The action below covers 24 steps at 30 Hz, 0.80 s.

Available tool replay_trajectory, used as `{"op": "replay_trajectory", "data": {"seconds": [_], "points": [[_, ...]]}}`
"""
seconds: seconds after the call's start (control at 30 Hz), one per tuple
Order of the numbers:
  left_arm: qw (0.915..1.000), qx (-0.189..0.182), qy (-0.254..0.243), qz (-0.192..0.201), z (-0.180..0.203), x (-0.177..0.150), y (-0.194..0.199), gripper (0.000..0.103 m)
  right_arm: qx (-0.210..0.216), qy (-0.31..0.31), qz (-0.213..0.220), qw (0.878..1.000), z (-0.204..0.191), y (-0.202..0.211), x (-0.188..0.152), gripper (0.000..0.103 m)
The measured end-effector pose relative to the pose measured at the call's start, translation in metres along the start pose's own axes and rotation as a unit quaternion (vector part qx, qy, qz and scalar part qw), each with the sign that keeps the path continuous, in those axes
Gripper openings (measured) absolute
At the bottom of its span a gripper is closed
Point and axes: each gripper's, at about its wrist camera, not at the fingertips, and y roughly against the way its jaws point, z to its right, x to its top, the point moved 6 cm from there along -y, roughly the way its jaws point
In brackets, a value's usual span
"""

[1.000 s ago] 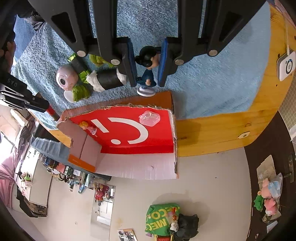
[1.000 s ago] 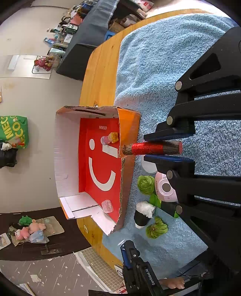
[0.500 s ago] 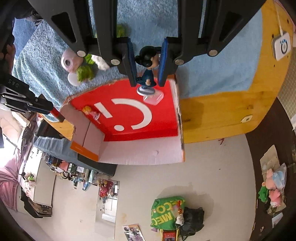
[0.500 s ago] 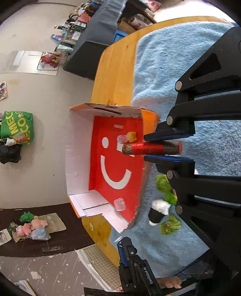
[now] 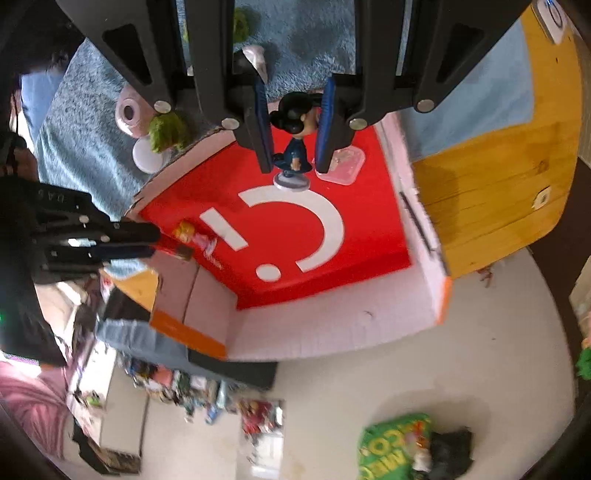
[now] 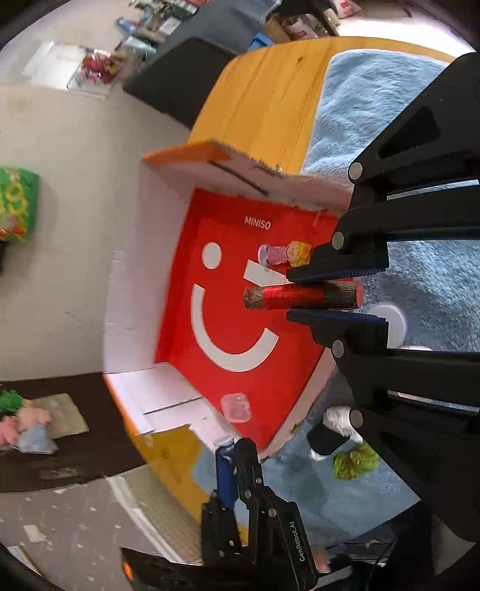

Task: Organize objects
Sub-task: 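Lift the figure and the spool and carry both over the cardboard box, then lower the spool beside the doll with the right tool while the left tool lowers the figure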

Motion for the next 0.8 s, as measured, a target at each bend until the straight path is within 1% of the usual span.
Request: {"op": "replay_trajectory", "data": {"seconds": [0.07, 0.13, 0.27, 0.57, 0.8], "points": [[0.9996, -0.013, -0.007, -0.023, 0.000, 0.000, -0.011, 0.024, 0.016, 0.000, -0.021, 1.000, 0.002, -0.009, -0.001, 0.014], [0.9991, -0.020, -0.016, -0.035, 0.000, -0.001, -0.018, 0.024, 0.026, 0.002, -0.042, 0.999, 0.004, -0.017, -0.002, 0.014], [0.9976, -0.032, -0.027, -0.055, 0.000, -0.003, -0.030, 0.024, 0.045, 0.000, -0.067, 0.997, 0.006, -0.024, -0.006, 0.014], [0.9946, -0.036, -0.056, -0.079, 0.004, -0.005, -0.042, 0.024, 0.066, 0.002, -0.114, 0.991, 0.011, -0.035, -0.012, 0.014], [0.9925, -0.039, -0.073, -0.091, 0.008, -0.006, -0.046, 0.024, 0.079, -0.007, -0.126, 0.989, 0.014, -0.037, -0.013, 0.014]]}}
